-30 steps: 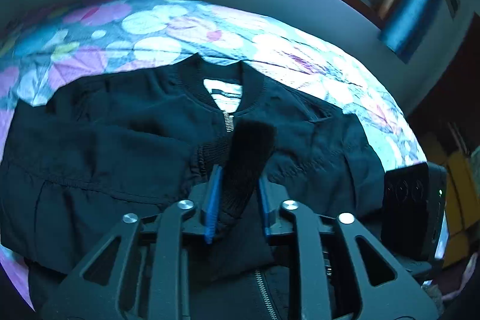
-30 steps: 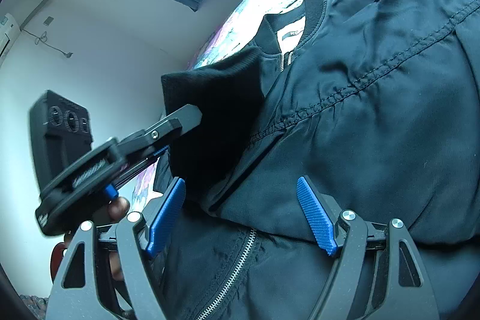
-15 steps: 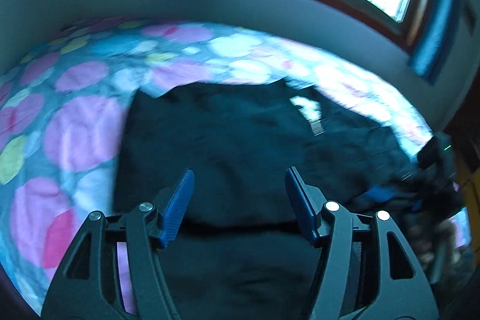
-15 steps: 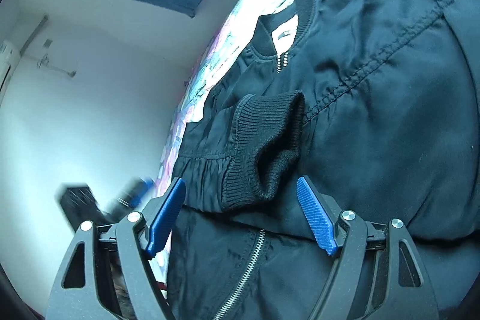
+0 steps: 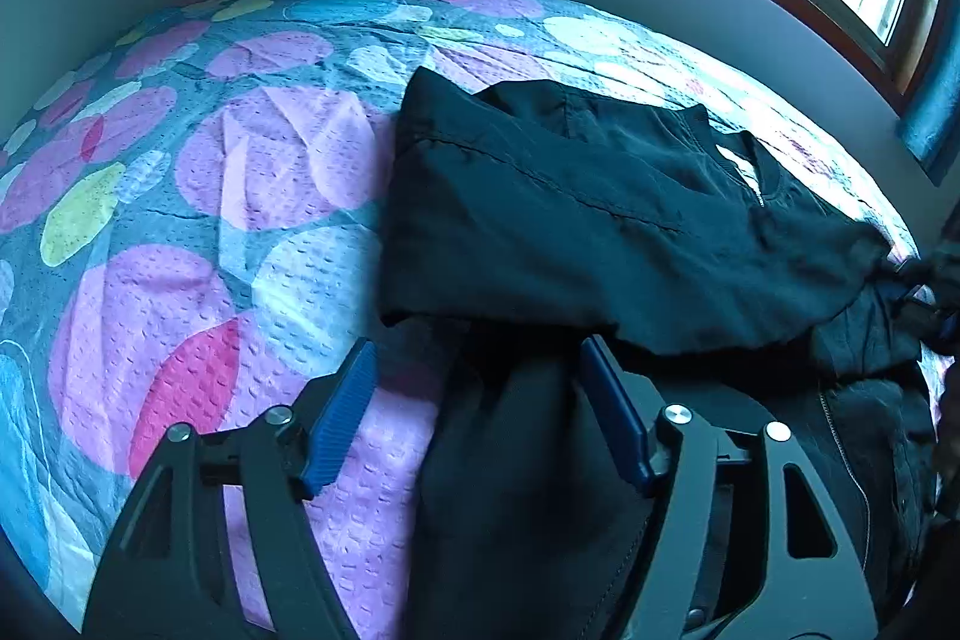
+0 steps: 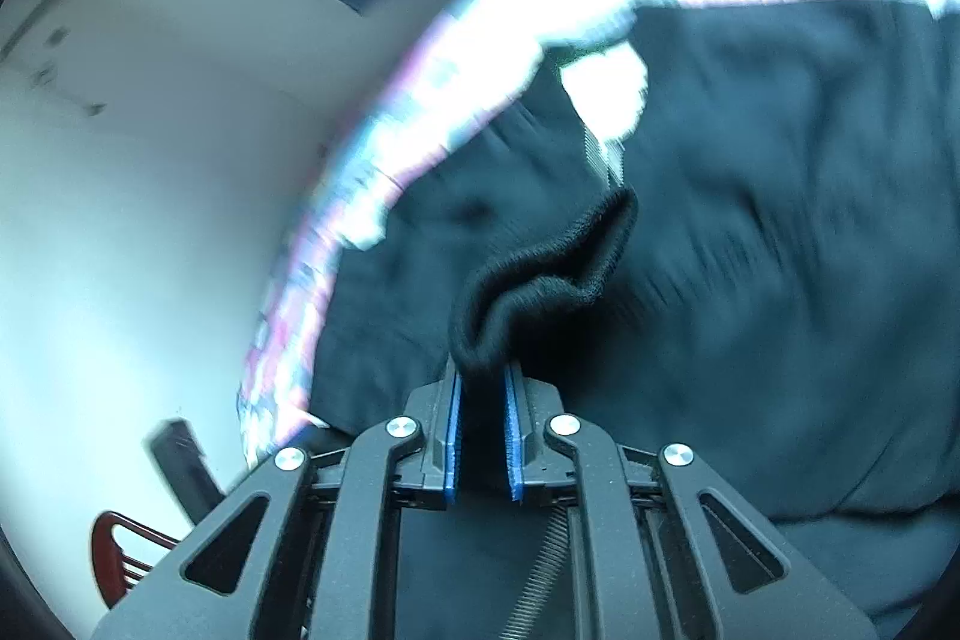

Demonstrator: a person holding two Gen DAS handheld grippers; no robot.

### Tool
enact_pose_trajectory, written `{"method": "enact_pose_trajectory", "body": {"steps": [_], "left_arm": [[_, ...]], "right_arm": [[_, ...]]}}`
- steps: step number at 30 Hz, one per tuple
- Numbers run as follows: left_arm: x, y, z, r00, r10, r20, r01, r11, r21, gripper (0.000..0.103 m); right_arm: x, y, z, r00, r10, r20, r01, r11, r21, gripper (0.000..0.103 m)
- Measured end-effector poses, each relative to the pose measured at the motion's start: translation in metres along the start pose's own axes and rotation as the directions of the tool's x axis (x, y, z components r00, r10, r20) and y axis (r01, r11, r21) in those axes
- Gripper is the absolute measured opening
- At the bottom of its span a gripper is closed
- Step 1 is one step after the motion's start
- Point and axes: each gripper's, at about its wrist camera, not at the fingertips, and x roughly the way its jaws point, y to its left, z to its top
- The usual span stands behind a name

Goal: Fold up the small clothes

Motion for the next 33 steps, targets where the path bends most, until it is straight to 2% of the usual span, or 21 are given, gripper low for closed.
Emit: {"method": "enact_pose_trajectory", "body": {"steps": [4,6,8,13,17,19,26,33], "left_arm": [[0.011,-0.001,0.007,0.998,0.053,-0.017,-0.054,0.998,-0.019,0.071],[0.016,0.001,0.010,0.997,0.067,-0.025,-0.068,0.997,-0.035,0.071],[0.024,0.003,0.013,0.996,0.073,-0.052,-0.076,0.996,-0.055,0.071],[0.034,0.008,0.016,0.995,0.062,-0.073,-0.069,0.992,-0.103,0.073],[0.038,0.012,0.017,0.995,0.059,-0.082,-0.069,0.989,-0.130,0.074],[0.038,0.012,0.017,0.995,0.060,-0.080,-0.070,0.989,-0.133,0.074],[0.037,0.014,0.017,0.996,0.050,-0.076,-0.061,0.988,-0.144,0.075],[0.037,0.015,0.017,0.996,0.042,-0.075,-0.053,0.987,-0.151,0.075]], "right_arm": [[-0.053,0.042,0.017,0.986,0.024,0.165,-0.004,0.992,-0.125,0.010],[-0.073,0.042,0.017,0.975,-0.014,0.223,0.049,0.987,-0.151,0.010],[-0.086,0.026,0.012,0.964,-0.077,0.255,0.114,0.984,-0.136,0.009],[-0.077,-0.052,-0.006,0.960,-0.220,0.171,0.222,0.975,0.008,0.009],[-0.069,-0.099,-0.018,0.966,-0.229,0.122,0.215,0.970,0.115,0.009],[-0.071,-0.104,-0.025,0.971,-0.205,0.121,0.188,0.973,0.137,0.009],[-0.062,-0.113,-0.024,0.969,-0.231,0.086,0.216,0.964,0.157,0.010],[-0.060,-0.121,-0.022,0.977,-0.202,0.066,0.185,0.962,0.204,0.010]]}}
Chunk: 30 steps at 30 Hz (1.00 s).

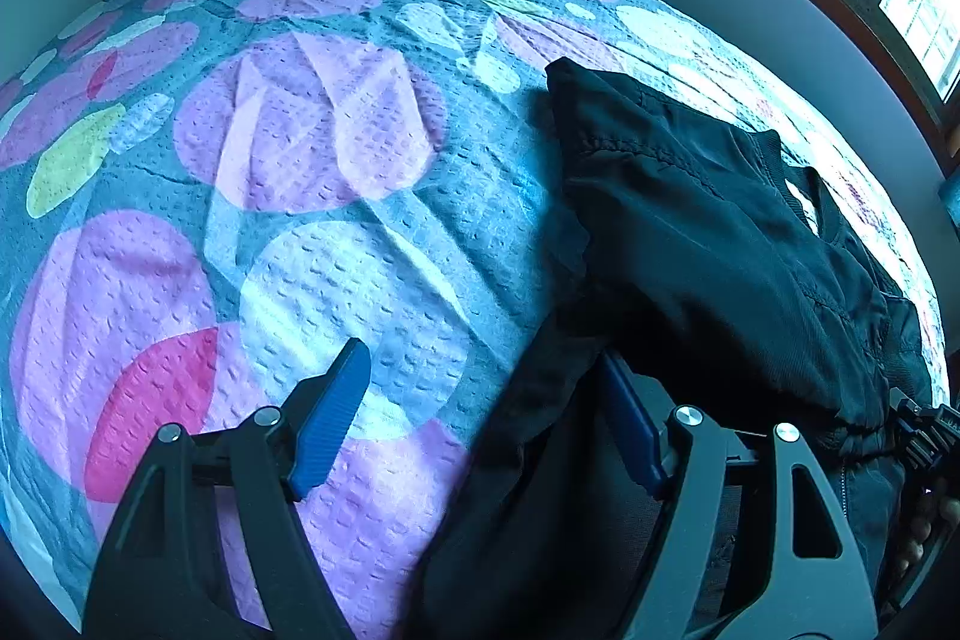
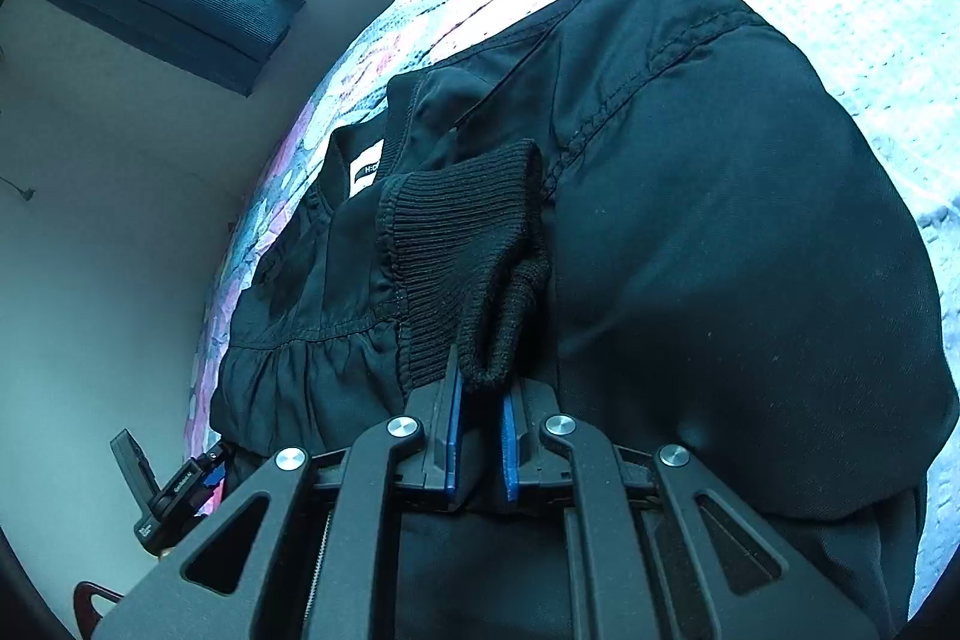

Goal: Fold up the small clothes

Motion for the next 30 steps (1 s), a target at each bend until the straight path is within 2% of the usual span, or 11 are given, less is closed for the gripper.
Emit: {"method": "enact_pose_trajectory", "body": {"steps": [3,7,9,11,14,16,19,21,24,28,30], "left_arm": [[0.000,0.001,0.001,1.000,-0.009,-0.002,0.009,1.000,-0.002,0.075],[-0.002,0.001,0.002,1.000,-0.024,-0.008,0.024,1.000,0.012,0.075],[-0.005,0.003,0.001,0.999,-0.041,-0.013,0.041,0.999,0.017,0.075],[-0.013,0.007,-0.002,0.997,-0.076,-0.009,0.076,0.997,0.024,0.075],[-0.029,0.012,-0.011,0.990,-0.138,-0.019,0.138,0.989,0.051,0.075],[-0.040,0.016,-0.021,0.983,-0.180,-0.036,0.182,0.981,0.067,0.075],[-0.056,0.028,-0.040,0.966,-0.247,-0.075,0.253,0.964,0.079,0.075],[-0.065,0.036,-0.053,0.952,-0.289,-0.105,0.297,0.952,0.076,0.075],[-0.077,0.049,-0.075,0.917,-0.363,-0.166,0.375,0.926,0.050,0.076],[-0.091,0.059,-0.102,0.849,-0.463,-0.254,0.483,0.876,0.019,0.076],[-0.096,0.059,-0.111,0.826,-0.491,-0.276,0.516,0.857,0.020,0.076]], "right_arm": [[-0.003,-0.008,0.001,1.000,0.028,-0.007,-0.028,0.999,0.036,0.012],[-0.017,-0.010,-0.003,1.000,0.015,-0.010,-0.015,0.999,0.038,0.015],[-0.031,-0.010,-0.007,1.000,-0.002,-0.011,0.002,1.000,0.028,0.024],[-0.046,-0.010,-0.012,1.000,0.008,0.000,-0.008,1.000,0.021,0.040],[-0.077,-0.015,-0.024,1.000,-0.004,0.014,0.004,1.000,-0.001,0.050],[-0.098,-0.021,-0.034,1.000,-0.018,0.024,0.018,1.000,-0.008,0.055],[-0.128,-0.033,-0.055,0.999,-0.039,0.033,0.039,0.999,-0.006,0.055],[-0.145,-0.042,-0.071,0.998,-0.049,0.030,0.049,0.999,-0.002,0.055],[-0.166,-0.055,-0.094,0.998,-0.060,0.016,0.060,0.998,0.013,0.055],[-0.183,-0.071,-0.123,1.000,0.000,-0.023,0.001,0.999,0.037,0.055],[-0.186,-0.074,-0.132,0.999,0.034,-0.037,-0.033,0.999,0.039,0.055]]}}
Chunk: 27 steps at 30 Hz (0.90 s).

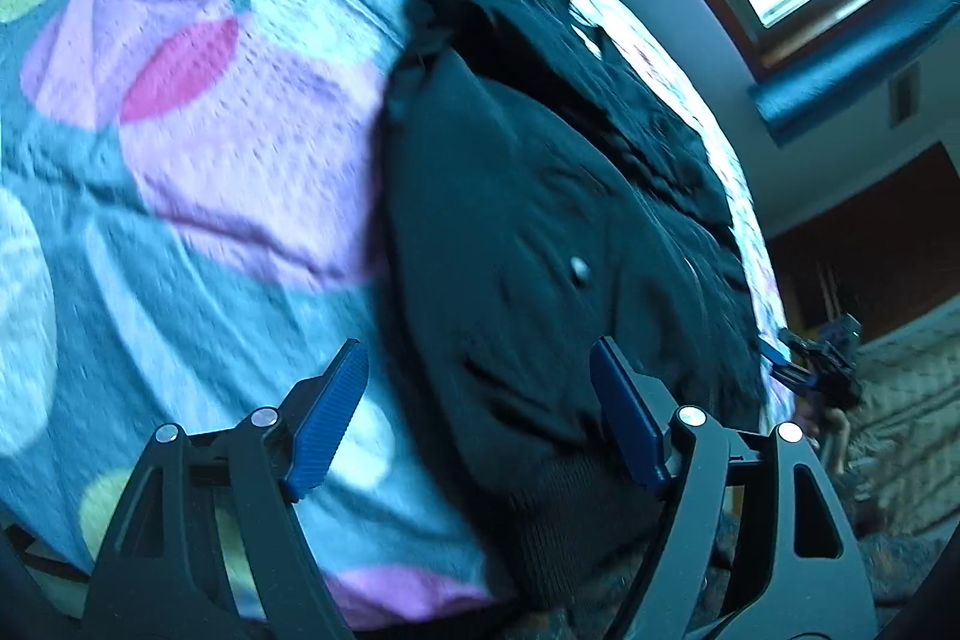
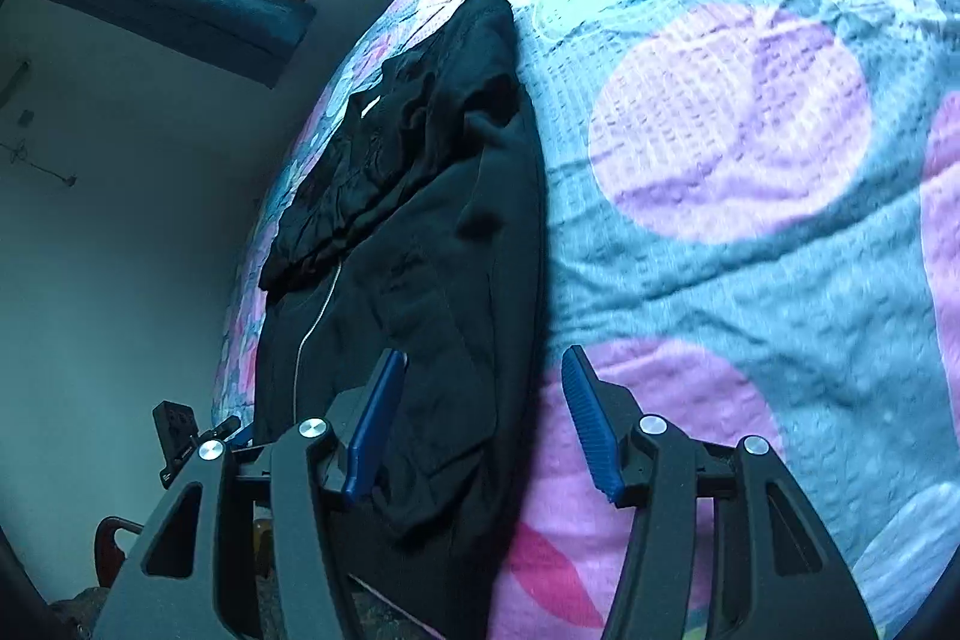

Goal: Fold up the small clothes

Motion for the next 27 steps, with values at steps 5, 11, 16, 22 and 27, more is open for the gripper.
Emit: {"method": "enact_pose_trajectory", "body": {"steps": [5,11,16,22,27], "left_arm": [[0.007,-0.003,-0.018,0.991,-0.115,-0.068,0.114,0.993,-0.022,0.077],[0.017,-0.015,-0.031,0.971,-0.209,-0.118,0.208,0.978,-0.022,0.083],[0.025,-0.029,-0.032,0.974,-0.181,-0.135,0.189,0.981,0.051,0.083],[0.029,-0.031,-0.031,0.972,-0.199,-0.128,0.208,0.976,0.062,0.083],[0.033,-0.043,-0.032,0.978,-0.167,-0.125,0.182,0.975,0.124,0.083]], "right_arm": [[-0.002,-0.004,-0.015,0.998,0.055,-0.028,-0.055,0.998,-0.006,0.055],[0.001,-0.004,-0.029,0.991,0.111,-0.078,-0.111,0.994,-0.007,0.055],[0.013,-0.001,-0.044,0.978,0.142,-0.153,-0.147,0.989,-0.020,0.056],[0.016,0.004,-0.053,0.961,0.231,-0.153,-0.243,0.968,-0.068,0.065],[0.020,0.010,-0.065,0.949,0.247,-0.196,-0.269,0.959,-0.091,0.066]]}}
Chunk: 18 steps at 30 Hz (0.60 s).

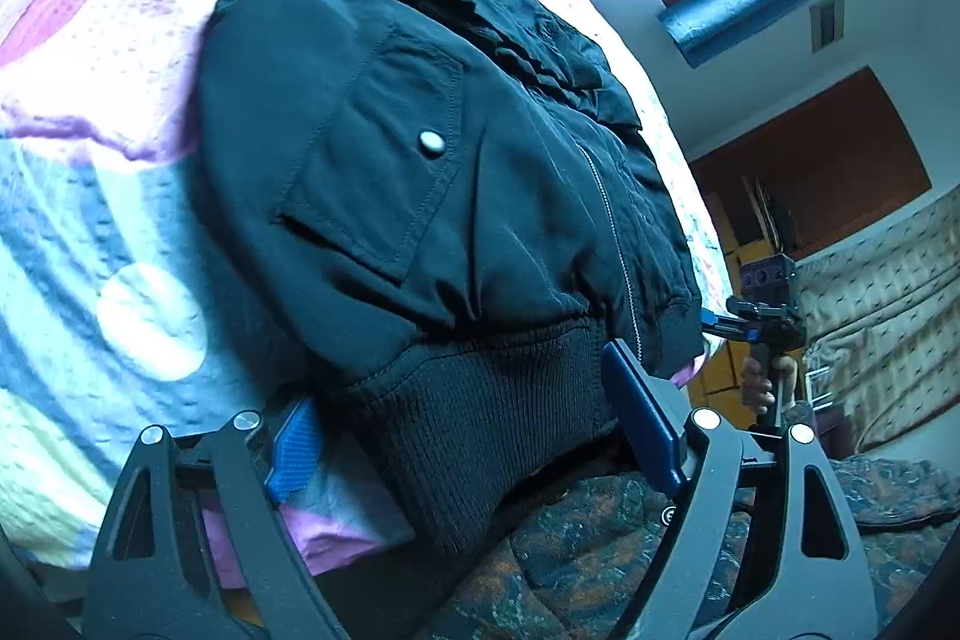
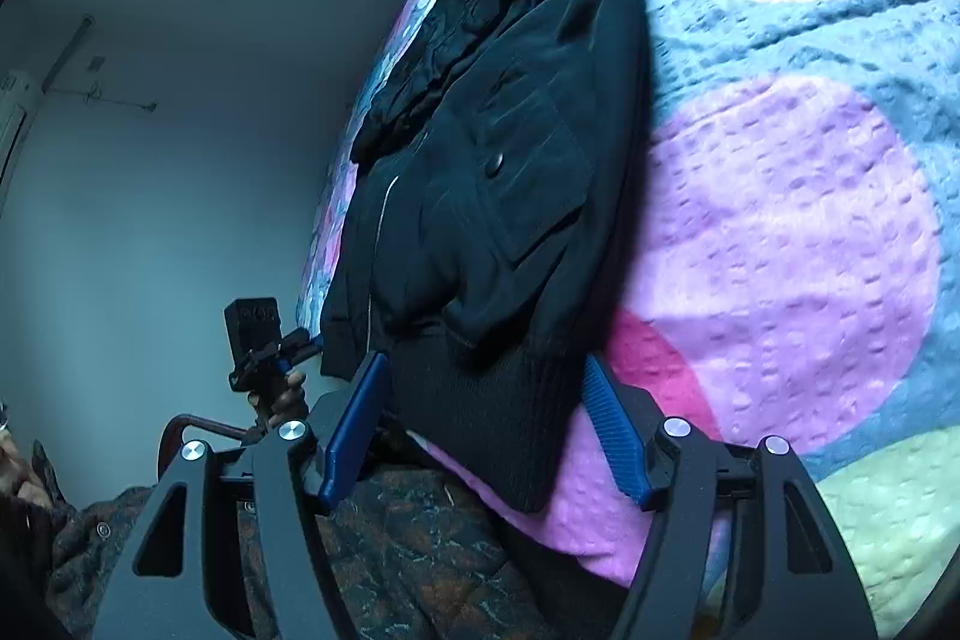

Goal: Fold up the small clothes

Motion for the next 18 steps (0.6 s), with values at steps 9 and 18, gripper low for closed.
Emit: {"method": "enact_pose_trajectory", "body": {"steps": [9,18], "left_arm": [[-0.005,0.005,-0.004,1.000,0.022,0.017,-0.022,1.000,-0.016,0.073],[-0.022,-0.012,-0.001,0.981,0.157,0.112,-0.159,0.987,0.013,0.015]], "right_arm": [[0.020,0.013,-0.011,0.995,-0.094,-0.037,0.090,0.992,-0.085,0.032],[0.012,0.009,-0.008,1.000,0.016,0.020,-0.015,0.999,-0.031,0.012]]}}
